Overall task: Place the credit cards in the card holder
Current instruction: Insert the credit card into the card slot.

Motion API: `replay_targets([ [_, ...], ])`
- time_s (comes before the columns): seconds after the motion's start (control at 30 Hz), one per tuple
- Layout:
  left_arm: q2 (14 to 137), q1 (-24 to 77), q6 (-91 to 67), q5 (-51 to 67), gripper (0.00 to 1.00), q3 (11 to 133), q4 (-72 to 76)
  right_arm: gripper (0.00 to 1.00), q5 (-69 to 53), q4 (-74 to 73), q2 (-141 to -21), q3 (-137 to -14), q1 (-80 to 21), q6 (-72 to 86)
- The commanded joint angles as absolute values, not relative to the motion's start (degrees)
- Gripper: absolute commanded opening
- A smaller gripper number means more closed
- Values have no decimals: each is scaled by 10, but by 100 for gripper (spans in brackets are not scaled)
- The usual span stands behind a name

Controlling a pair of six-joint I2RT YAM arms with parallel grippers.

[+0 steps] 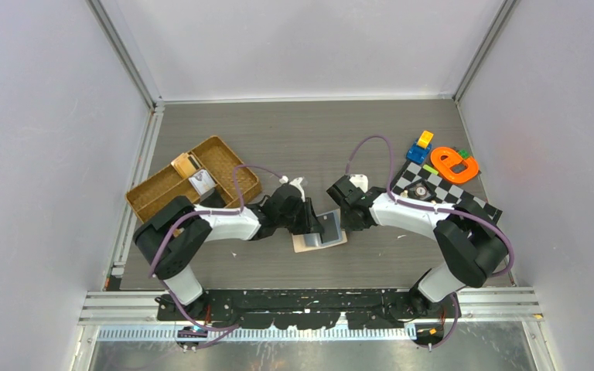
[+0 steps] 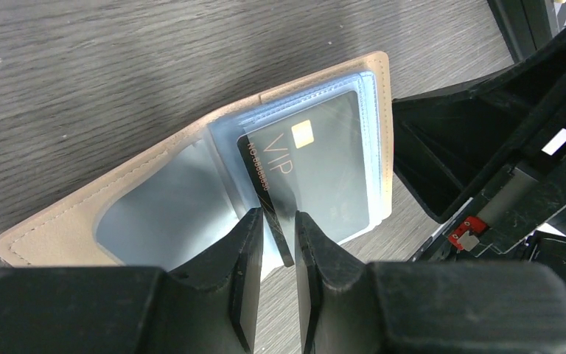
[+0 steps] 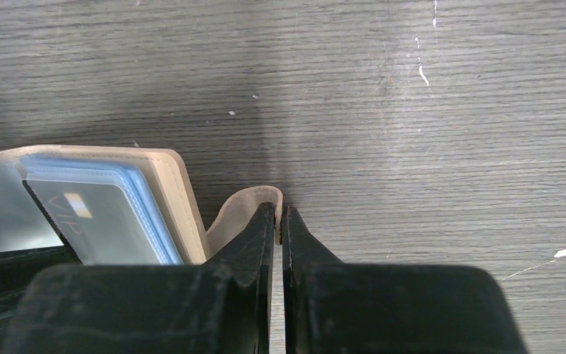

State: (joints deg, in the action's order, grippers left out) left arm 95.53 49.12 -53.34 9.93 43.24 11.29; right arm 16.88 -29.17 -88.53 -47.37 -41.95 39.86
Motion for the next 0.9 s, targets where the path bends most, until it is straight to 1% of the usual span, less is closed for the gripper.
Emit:
replay_targets([
  [0.0, 933, 495, -546, 108, 24, 426, 172, 0, 178, -279, -917, -470, -424, 422],
  [0.13, 916, 494, -531, 96, 25, 423, 141, 1, 189, -299, -903, -476, -424, 424],
  [0.2, 892, 494, -515, 90, 29, 431, 100, 1, 194, -318, -886, -482, -424, 424],
  [0.23, 880, 494, -501, 90, 32, 437, 83, 3, 198, -327, -878, -486, -425, 424],
  [0.3, 857, 494, -477, 86, 42, 451, 36, 8, 204, -343, -864, -494, -424, 423],
  [0.37, 836, 494, -455, 78, 48, 465, -8, 19, 208, -361, -851, -502, -423, 422],
  [0.47, 809, 493, -433, 62, 55, 477, -68, 34, 217, -385, -830, -514, -423, 422],
  [0.53, 798, 493, -422, 46, 57, 483, -103, 41, 218, -399, -810, -517, -423, 420],
  [0.73, 778, 489, -398, 5, 64, 485, -183, 54, 144, -360, -732, -491, -423, 400],
  [0.8, 769, 487, -392, -13, 69, 479, -194, 56, 115, -340, -723, -478, -424, 401],
  [0.87, 762, 482, -392, -10, 75, 467, -186, 55, 78, -314, -725, -466, -423, 403],
])
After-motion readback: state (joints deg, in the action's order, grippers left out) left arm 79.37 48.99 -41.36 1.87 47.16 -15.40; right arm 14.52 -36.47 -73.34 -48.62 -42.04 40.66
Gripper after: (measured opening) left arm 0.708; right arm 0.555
